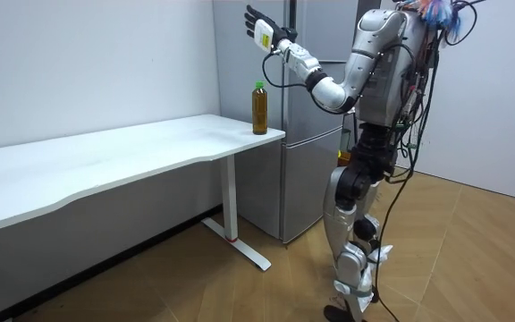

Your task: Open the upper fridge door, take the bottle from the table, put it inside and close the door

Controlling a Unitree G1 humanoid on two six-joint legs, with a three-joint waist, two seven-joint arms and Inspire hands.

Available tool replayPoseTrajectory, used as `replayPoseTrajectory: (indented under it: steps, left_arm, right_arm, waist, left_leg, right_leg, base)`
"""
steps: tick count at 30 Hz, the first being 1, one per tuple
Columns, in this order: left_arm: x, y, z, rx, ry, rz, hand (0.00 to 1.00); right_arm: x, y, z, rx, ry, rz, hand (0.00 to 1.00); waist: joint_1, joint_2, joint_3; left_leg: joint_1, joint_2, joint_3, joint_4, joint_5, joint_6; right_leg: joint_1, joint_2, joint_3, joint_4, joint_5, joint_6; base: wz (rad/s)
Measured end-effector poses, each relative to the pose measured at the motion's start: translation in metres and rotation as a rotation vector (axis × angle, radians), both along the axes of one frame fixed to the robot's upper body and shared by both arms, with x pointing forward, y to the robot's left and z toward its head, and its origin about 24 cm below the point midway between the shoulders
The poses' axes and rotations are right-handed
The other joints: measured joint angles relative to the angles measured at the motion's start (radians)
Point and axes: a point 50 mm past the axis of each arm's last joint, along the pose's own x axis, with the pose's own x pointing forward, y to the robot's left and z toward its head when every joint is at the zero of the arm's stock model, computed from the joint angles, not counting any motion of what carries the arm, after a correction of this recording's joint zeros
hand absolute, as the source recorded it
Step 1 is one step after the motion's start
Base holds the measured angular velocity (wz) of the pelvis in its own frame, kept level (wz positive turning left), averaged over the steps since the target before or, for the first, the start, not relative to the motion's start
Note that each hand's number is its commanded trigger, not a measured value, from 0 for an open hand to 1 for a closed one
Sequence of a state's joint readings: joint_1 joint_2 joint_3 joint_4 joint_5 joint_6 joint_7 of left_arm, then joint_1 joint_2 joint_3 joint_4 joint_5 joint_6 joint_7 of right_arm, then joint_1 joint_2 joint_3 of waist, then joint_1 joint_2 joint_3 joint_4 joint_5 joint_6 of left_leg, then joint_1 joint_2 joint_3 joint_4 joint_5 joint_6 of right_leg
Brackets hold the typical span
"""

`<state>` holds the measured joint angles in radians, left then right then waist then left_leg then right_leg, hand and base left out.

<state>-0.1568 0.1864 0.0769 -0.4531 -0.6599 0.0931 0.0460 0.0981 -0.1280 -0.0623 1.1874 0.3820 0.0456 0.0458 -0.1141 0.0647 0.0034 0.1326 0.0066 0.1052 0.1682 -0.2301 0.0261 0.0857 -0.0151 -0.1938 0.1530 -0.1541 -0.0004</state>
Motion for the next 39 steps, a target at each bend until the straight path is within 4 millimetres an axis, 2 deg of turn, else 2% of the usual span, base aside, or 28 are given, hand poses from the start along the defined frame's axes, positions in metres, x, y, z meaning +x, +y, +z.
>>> replayPoseTrajectory:
  steps: [2, 5, 21, 25, 28, 31, 32, 33, 35, 37, 39]
  left_arm:
    - [0.0, -0.009, -0.002, -0.013, 0.009, -0.075, 0.0]
    - [0.0, -0.012, -0.003, -0.031, 0.013, -0.119, 0.0]
    - [-0.001, -0.052, -0.017, 0.001, 0.099, -0.351, 0.0]
    - [-0.005, -0.068, -0.02, 0.029, 0.105, -0.44, 0.0]
    - [-0.005, -0.069, -0.021, 0.031, 0.108, -0.446, 0.0]
    - [-0.005, -0.069, -0.021, 0.033, 0.105, -0.45, 0.0]
    - [-0.005, -0.069, -0.021, 0.041, 0.102, -0.449, 0.42]
    - [-0.005, -0.07, -0.021, 0.051, 0.095, -0.448, 0.65]
    - [-0.005, -0.071, -0.021, 0.063, 0.088, -0.449, 1.0]
    - [-0.005, -0.072, -0.021, 0.072, 0.083, -0.446, 1.0]
    - [-0.004, -0.071, -0.022, 0.064, 0.088, -0.44, 1.0]
  right_arm:
    - [0.0, 0.0, 0.0, 0.001, 0.008, -0.002, 0.0]
    - [0.004, 0.001, 0.0, 0.003, 0.008, 0.005, 0.0]
    - [0.008, 0.003, -0.001, 0.02, 0.026, 0.011, 0.0]
    - [0.012, 0.001, 0.0, 0.011, 0.026, 0.046, 0.0]
    - [0.014, -0.001, 0.001, 0.003, 0.03, 0.075, 0.0]
    - [0.014, -0.001, 0.001, 0.004, 0.03, 0.081, 0.0]
    - [0.014, -0.001, 0.001, 0.006, 0.029, 0.082, 0.0]
    - [0.015, -0.001, 0.001, 0.011, 0.029, 0.084, 0.0]
    - [0.016, -0.001, 0.001, 0.018, 0.028, 0.09, 0.0]
    - [0.018, 0.001, 0.001, 0.027, 0.025, 0.105, 0.0]
    - [0.018, 0.002, 0.001, 0.029, 0.022, 0.111, 0.0]
  waist:
    - [-0.004, 0.002, -0.0011]
    - [-0.024, 0.004, -0.002]
    - [-0.05, 0.004, 0.0003]
    - [-0.05, 0.01, -0.0046]
    - [-0.048, 0.012, -0.0058]
    - [-0.049, 0.016, -0.0033]
    - [-0.049, 0.017, -0.0027]
    - [-0.049, 0.018, -0.0011]
    - [-0.05, 0.018, 0.0012]
    - [-0.049, 0.013, 0.008]
    - [-0.046, 0.011, 0.0113]
  left_leg:
    - [0.0, 0.0, 0.0, 0.0, 0.0, 0.0]
    - [0.0, 0.001, 0.001, 0.0, 0.0, 0.0]
    - [-0.005, 0.003, 0.007, -0.002, 0.0, 0.0]
    - [-0.019, 0.004, 0.008, 0.0, 0.0, 0.0]
    - [-0.018, 0.008, 0.008, 0.0, 0.0, 0.0]
    - [-0.017, 0.008, 0.007, 0.0, 0.0, 0.0]
    - [-0.017, 0.008, 0.007, 0.0, 0.0, 0.0]
    - [-0.017, 0.008, 0.006, 0.0, 0.0, 0.0]
    - [-0.017, 0.008, 0.007, 0.0, 0.0, 0.0]
    - [-0.017, 0.008, 0.007, 0.0, 0.0, 0.0]
    - [-0.018, 0.008, 0.007, 0.0, 0.0, 0.0]
  right_leg:
    - [0.001, 0.002, -0.001, 0.0, 0.0, 0.0]
    - [0.001, 0.002, 0.001, -0.001, 0.0, -0.001]
    - [-0.007, 0.004, 0.012, -0.003, 0.0, -0.001]
    - [-0.019, 0.003, 0.008, -0.003, 0.002, -0.001]
    - [-0.015, 0.002, 0.005, -0.003, 0.002, -0.001]
    - [-0.014, 0.002, 0.003, -0.003, 0.002, -0.001]
    - [-0.014, 0.002, 0.003, -0.003, 0.002, -0.001]
    - [-0.013, 0.001, 0.002, -0.003, 0.002, -0.001]
    - [-0.012, -0.001, 0.0, -0.003, 0.002, -0.001]
    - [-0.011, -0.002, -0.002, -0.003, 0.002, -0.001]
    - [-0.014, -0.002, -0.003, -0.003, 0.002, -0.001]
  base:
    - [0.0]
    - [0.0]
    - [-0.01]
    - [0.02]
    - [0.04]
    - [0.04]
    - [0.0]
    - [0.0]
    - [0.04]
    - [0.06]
    - [0.02]
